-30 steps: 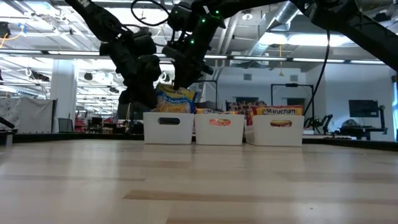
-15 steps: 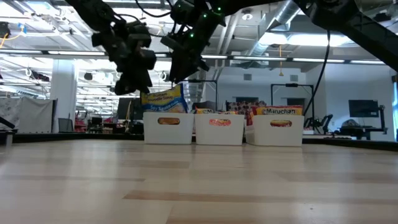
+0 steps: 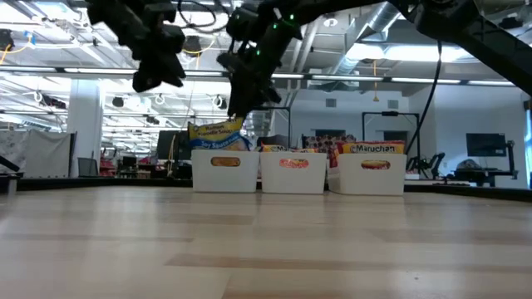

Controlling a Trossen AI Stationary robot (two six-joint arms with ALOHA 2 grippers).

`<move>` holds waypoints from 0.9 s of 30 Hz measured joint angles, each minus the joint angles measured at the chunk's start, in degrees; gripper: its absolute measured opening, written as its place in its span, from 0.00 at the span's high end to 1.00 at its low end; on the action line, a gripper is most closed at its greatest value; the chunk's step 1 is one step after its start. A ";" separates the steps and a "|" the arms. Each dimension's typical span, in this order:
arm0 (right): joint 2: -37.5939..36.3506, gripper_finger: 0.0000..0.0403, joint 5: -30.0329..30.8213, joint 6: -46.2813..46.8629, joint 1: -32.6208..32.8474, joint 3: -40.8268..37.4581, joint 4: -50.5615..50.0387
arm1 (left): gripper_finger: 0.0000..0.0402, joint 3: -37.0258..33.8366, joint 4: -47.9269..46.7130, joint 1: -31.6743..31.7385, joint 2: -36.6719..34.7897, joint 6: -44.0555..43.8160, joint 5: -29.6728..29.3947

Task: Sort Maruchan noodles
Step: Put the blue noodle pack into the left white bin

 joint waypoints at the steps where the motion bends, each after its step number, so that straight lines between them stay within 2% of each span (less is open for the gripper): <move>1: 0.00 0.66 0.04 0.02 -0.04 -1.38 0.79 | 0.78 0.00 -0.10 0.14 -1.09 -0.17 -0.60; 9: 0.11 0.67 0.24 2.28 -0.97 -7.65 4.34 | 0.78 0.00 -0.36 1.68 -6.53 -1.35 -4.69; 14: 0.42 0.67 0.19 3.19 -1.73 -7.69 4.43 | 0.78 0.00 -2.01 1.83 -7.03 -1.92 -6.99; 20: 3.23 0.67 -4.26 5.97 -1.45 -7.43 5.61 | 0.78 0.00 -3.91 1.79 -7.03 -2.09 -7.25; 27: 3.63 0.69 -4.53 6.14 -0.66 -6.70 4.30 | 0.78 0.02 -5.35 1.79 -7.03 -2.09 -7.28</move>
